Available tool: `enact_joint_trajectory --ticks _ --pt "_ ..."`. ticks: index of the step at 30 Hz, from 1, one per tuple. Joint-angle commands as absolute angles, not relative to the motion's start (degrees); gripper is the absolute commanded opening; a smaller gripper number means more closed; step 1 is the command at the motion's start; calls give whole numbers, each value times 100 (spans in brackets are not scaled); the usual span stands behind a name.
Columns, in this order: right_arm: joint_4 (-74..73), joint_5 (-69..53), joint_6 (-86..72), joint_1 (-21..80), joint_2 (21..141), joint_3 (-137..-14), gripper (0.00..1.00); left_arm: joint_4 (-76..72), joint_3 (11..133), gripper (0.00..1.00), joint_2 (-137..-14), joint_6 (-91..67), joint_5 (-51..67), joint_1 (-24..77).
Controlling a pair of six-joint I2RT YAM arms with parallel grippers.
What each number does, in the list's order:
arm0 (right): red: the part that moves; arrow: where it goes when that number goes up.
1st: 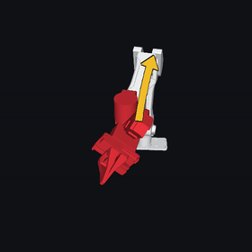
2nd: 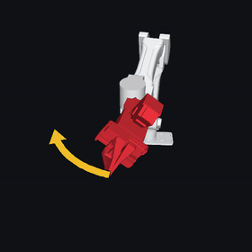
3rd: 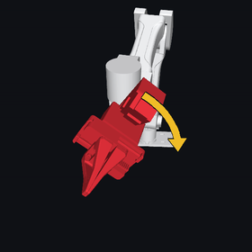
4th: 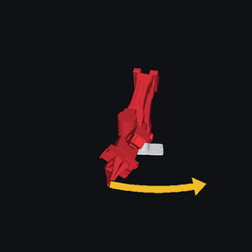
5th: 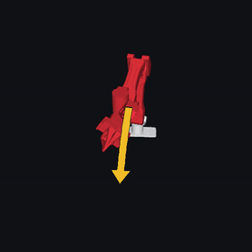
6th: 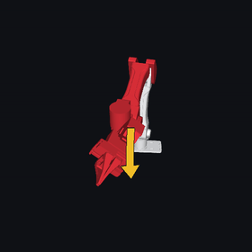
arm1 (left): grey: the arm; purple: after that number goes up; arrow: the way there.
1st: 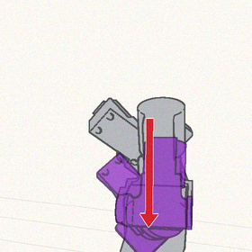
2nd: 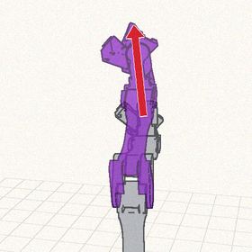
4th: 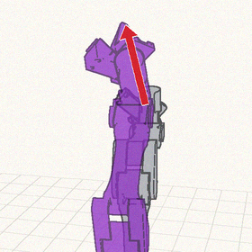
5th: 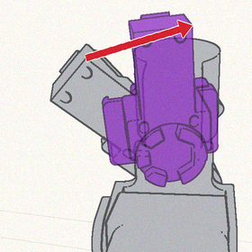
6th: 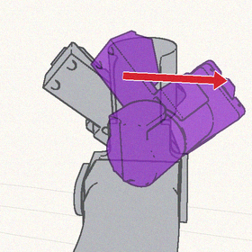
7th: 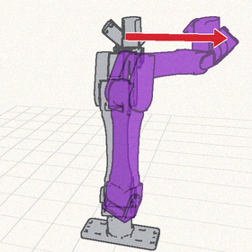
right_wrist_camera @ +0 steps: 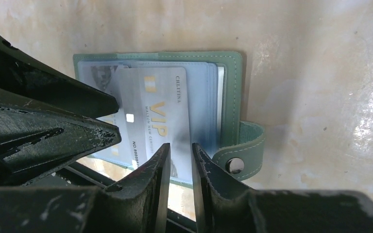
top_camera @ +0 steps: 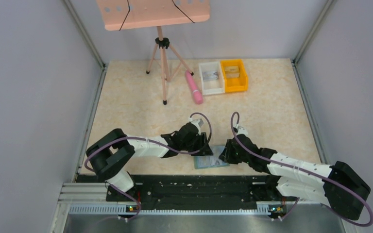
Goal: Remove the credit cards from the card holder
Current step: Remove the credit card from the card holder.
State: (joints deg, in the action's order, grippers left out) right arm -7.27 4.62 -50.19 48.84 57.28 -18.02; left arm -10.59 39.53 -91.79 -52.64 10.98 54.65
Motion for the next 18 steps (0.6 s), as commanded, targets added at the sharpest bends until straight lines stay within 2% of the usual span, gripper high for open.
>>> enact_joint_trajectory --ticks 1,18 --pt "-618 435 -5104 4821 5636 -1719 23 -1439 3963 46 -9237 -5274 1083 5508" --pt "-407 357 -5247 4817 5633 -1490 23 -2114 3750 43 -9493 -5475 1175 5527"
